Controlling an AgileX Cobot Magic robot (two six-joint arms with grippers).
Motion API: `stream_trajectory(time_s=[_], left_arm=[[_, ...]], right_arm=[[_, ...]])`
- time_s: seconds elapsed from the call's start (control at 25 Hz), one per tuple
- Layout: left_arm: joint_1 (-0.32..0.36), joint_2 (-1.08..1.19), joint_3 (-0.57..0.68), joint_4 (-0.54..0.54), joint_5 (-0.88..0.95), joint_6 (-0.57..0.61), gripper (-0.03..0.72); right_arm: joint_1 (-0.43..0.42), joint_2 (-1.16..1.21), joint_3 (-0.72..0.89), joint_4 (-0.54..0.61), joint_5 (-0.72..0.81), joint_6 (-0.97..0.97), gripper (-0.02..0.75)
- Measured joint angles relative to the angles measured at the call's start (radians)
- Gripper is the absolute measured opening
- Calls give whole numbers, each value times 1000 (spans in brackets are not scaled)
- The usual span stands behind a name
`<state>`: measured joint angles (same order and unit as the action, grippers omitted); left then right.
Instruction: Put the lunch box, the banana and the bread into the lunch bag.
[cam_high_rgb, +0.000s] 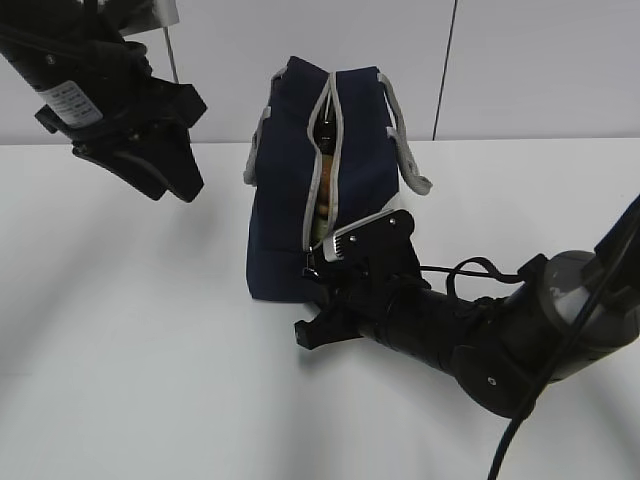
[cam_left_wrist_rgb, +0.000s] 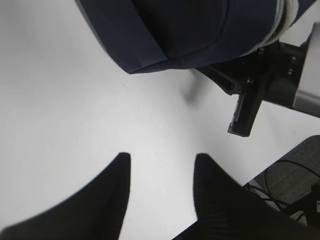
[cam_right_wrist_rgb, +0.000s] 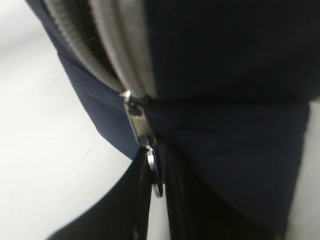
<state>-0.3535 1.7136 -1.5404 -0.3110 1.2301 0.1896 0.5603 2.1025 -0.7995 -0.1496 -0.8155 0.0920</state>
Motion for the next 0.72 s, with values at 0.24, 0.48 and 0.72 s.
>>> stream_trajectory(time_s=[0.24, 0.48, 0.72], left_arm=[[0, 0, 0, -4, 0, 0, 308], [0, 0, 0, -4, 0, 0, 308], [0, 0, 0, -4, 0, 0, 308]], right_arm=[[0, 0, 0, 0, 0, -2, 48], [0, 0, 0, 0, -18, -6, -16], [0, 0, 2, -6, -53, -6, -16]])
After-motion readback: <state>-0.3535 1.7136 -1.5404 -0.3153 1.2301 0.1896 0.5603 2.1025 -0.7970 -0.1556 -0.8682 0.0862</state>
